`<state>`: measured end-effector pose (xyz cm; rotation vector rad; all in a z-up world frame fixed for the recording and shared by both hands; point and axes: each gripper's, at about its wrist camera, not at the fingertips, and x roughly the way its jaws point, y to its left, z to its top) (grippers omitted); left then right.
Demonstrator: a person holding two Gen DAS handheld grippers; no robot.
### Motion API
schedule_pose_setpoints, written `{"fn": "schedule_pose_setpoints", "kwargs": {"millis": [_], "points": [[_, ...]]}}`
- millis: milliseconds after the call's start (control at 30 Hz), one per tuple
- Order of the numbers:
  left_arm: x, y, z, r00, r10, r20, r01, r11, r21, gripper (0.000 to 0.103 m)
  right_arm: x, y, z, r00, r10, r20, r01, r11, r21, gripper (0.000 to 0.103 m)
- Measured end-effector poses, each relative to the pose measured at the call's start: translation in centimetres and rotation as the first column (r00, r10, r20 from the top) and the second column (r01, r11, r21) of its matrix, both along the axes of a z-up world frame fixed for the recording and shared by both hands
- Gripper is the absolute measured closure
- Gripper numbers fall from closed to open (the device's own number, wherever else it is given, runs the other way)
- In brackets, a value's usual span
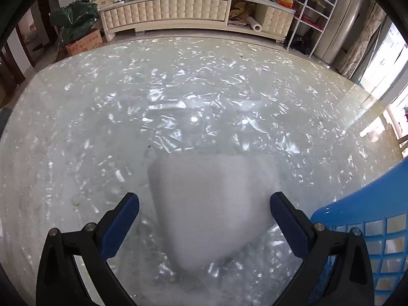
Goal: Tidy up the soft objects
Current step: 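Lower the open right tool over the white sponge block, then close the right tool on the white sponge block and lift it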
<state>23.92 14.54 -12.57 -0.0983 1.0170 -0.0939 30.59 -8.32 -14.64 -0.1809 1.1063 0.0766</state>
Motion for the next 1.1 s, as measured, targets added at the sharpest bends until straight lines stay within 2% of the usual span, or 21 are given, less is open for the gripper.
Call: {"fn": "schedule_pose_setpoints", "kwargs": {"millis": [67, 133, 167, 200, 233, 267, 333, 400, 433, 600, 733, 900, 967, 1000, 1033, 1100], "points": [[-0.1, -0.2, 0.1, 1.0, -0.007, 0.008, 0.007, 1.0, 0.014, 0.0, 0.1, -0.2, -0.2, 1.0, -0.008, 0.005, 0.008, 1.0, 0.03, 0.0], [-0.1, -0.4, 0.1, 1.0, -0.01, 0.006, 0.01, 1.0, 0.017, 0.0, 0.4, -0.9, -0.6, 0.999, -0.032, -0.012, 0.033, 0.995, 0.093, 0.005], [-0.1, -0.4, 0.0, 1.0, -0.011, 0.003, 0.011, 1.0, 0.014, 0.0, 0.3, -1.0, -0.4, 0.999, -0.038, -0.001, 0.038, 0.995, 0.091, 0.007], [-0.1, -0.4, 0.0, 1.0, -0.012, 0.0, 0.012, 1.0, 0.012, 0.0, 0.2, -1.1, -0.3, 0.999, -0.037, 0.006, 0.036, 0.995, 0.091, 0.015], [0.0, -0.3, 0.0, 1.0, -0.01, -0.002, 0.01, 1.0, 0.012, 0.0, 0.0, -1.2, -0.1, 0.999, -0.037, 0.015, 0.035, 0.995, 0.092, 0.029], [0.0, -0.3, 0.0, 1.0, -0.009, -0.003, 0.009, 1.0, 0.013, 0.0, 0.0, -1.2, 0.1, 0.999, -0.038, 0.022, 0.036, 0.995, 0.094, 0.037], [0.0, -0.3, 0.0, 1.0, -0.006, -0.004, 0.006, 1.0, 0.014, 0.0, 0.0, -1.4, 0.4, 0.999, -0.044, 0.027, 0.042, 0.994, 0.098, 0.067], [0.1, -0.2, -0.1, 1.0, 0.001, -0.006, 0.0, 1.0, 0.016, 0.0, -0.1, -1.5, 0.5, 0.999, -0.041, 0.032, 0.038, 0.995, 0.097, 0.085], [0.1, -0.2, -0.2, 1.0, 0.003, -0.009, -0.003, 1.0, 0.018, 0.0, -0.2, -1.5, 0.5, 0.999, -0.041, 0.031, 0.038, 0.994, 0.099, 0.092], [0.2, -0.4, -0.6, 1.0, 0.003, -0.021, -0.003, 1.0, 0.03, 0.0, -1.7, -1.3, 1.4, 0.998, -0.02, 0.064, 0.012, 0.993, 0.121, 0.1], [0.2, -0.6, -0.5, 1.0, 0.0, -0.015, 0.0, 0.999, 0.036, 0.0, -2.4, -0.6, 2.1, 0.995, 0.009, 0.098, -0.02, 0.993, 0.115, 0.102], [0.0, -0.6, -0.3, 1.0, 0.006, -0.007, -0.006, 1.0, 0.029, 0.0, -2.3, -0.1, 2.4, 0.994, 0.041, 0.098, -0.052, 0.992, 0.114, 0.102], [-0.2, -0.6, -0.2, 1.0, 0.004, -0.002, -0.004, 1.0, 0.026, 0.0, -1.8, 0.1, 2.5, 0.992, 0.028, 0.119, -0.039, 0.995, 0.089, 0.096], [-0.3, -0.6, -0.1, 1.0, 0.004, 0.0, -0.004, 1.0, 0.025, 0.0, -1.5, 0.2, 2.5, 0.992, 0.022, 0.125, -0.033, 0.996, 0.086, 0.082], [-0.3, -0.6, 0.0, 1.0, 0.004, 0.002, -0.004, 1.0, 0.023, 0.0, -1.2, 0.2, 2.5, 0.992, 0.015, 0.126, -0.026, 0.996, 0.089, 0.056], [-0.4, -0.6, 0.1, 1.0, 0.0, 0.003, 0.0, 1.0, 0.018, 0.0, -0.7, 0.1, 2.4, 0.991, -0.005, 0.132, -0.008, 0.995, 0.097, 0.026]]}}
